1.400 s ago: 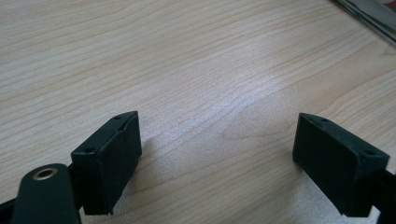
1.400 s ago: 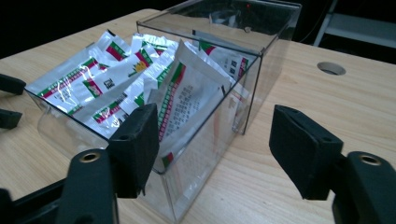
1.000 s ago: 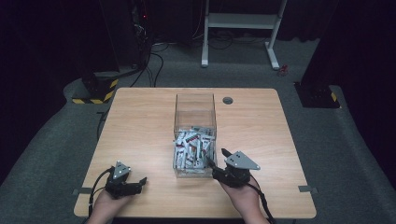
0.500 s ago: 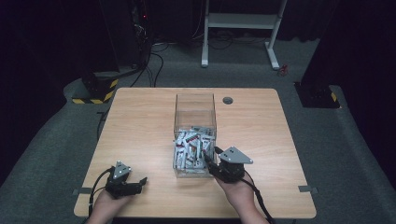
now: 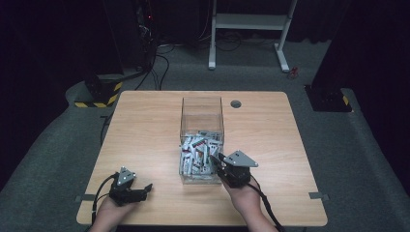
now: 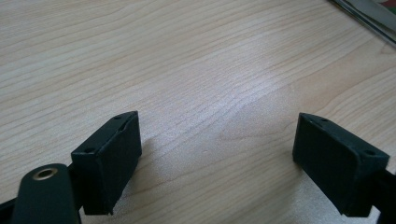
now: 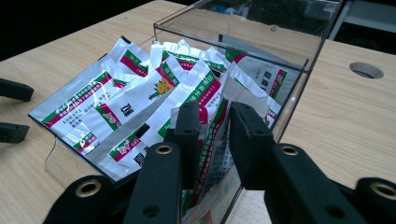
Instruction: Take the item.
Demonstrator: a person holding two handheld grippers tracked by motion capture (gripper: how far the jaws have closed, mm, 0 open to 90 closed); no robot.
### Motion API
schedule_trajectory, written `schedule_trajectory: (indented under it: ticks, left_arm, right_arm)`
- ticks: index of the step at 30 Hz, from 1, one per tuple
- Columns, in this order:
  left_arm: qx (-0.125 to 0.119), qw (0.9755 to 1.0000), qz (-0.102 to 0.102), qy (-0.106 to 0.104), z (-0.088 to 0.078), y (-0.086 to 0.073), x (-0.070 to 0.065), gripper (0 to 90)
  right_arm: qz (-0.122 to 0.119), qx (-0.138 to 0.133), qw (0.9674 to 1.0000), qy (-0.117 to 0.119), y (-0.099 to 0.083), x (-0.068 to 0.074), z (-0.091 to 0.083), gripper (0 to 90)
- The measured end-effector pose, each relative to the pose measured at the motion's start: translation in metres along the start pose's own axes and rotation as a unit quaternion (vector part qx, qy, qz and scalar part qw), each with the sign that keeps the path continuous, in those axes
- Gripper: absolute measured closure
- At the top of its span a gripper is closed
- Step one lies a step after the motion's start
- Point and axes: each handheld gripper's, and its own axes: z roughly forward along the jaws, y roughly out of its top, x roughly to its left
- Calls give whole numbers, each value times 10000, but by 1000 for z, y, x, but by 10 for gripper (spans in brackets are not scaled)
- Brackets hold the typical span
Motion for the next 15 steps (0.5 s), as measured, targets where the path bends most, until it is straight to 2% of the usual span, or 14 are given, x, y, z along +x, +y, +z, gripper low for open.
schedule_trajectory:
  ticks: [8, 15]
  left_arm:
    - [3, 10000, 0, -8, 0, 0, 0, 156]
    - [-11, 10000, 1, 15, 0, 0, 0, 160]
  right_arm:
    - [96, -107, 9999, 26, -4, -3, 0, 874]
    - [243, -296, 9991, 173, -11, -8, 0, 887]
